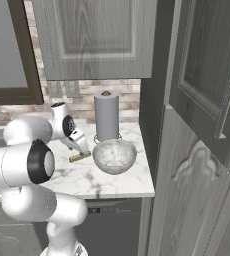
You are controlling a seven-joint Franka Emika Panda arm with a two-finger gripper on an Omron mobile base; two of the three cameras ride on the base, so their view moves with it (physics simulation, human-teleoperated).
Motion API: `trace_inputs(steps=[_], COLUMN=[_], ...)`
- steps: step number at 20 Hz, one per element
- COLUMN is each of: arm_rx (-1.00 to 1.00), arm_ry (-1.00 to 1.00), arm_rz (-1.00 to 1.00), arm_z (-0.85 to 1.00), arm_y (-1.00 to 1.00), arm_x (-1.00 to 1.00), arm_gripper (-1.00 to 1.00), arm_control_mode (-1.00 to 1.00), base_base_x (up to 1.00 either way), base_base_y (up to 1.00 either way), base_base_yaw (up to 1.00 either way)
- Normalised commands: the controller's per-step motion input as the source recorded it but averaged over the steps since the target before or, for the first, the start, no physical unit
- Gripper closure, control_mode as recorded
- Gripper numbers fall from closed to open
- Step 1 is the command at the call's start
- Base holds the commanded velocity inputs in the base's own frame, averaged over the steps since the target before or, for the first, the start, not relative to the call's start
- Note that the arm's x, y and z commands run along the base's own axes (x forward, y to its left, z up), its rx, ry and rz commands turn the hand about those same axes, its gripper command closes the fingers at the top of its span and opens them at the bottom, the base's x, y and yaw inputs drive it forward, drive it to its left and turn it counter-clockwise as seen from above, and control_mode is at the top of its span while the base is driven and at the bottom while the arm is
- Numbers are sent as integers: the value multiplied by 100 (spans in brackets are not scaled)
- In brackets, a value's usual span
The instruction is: Pick the egg and butter from the fridge and place them by the bowl for mixing.
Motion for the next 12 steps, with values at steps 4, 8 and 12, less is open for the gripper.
trace_inputs(steps=[4, 8, 12], arm_rx=[8, 1, 0], arm_ry=[-1, -1, 0], arm_rz=[16, 17, 13], arm_z=[37, 32, 31], arm_y=[0, -3, -5], arm_x=[-53, -56, -47], arm_gripper=[-100, -100, -100], arm_control_mode=[-100, -100, -100], base_base_x=[0, 0, 0], base_base_y=[0, 0, 0], base_base_yaw=[0, 0, 0])
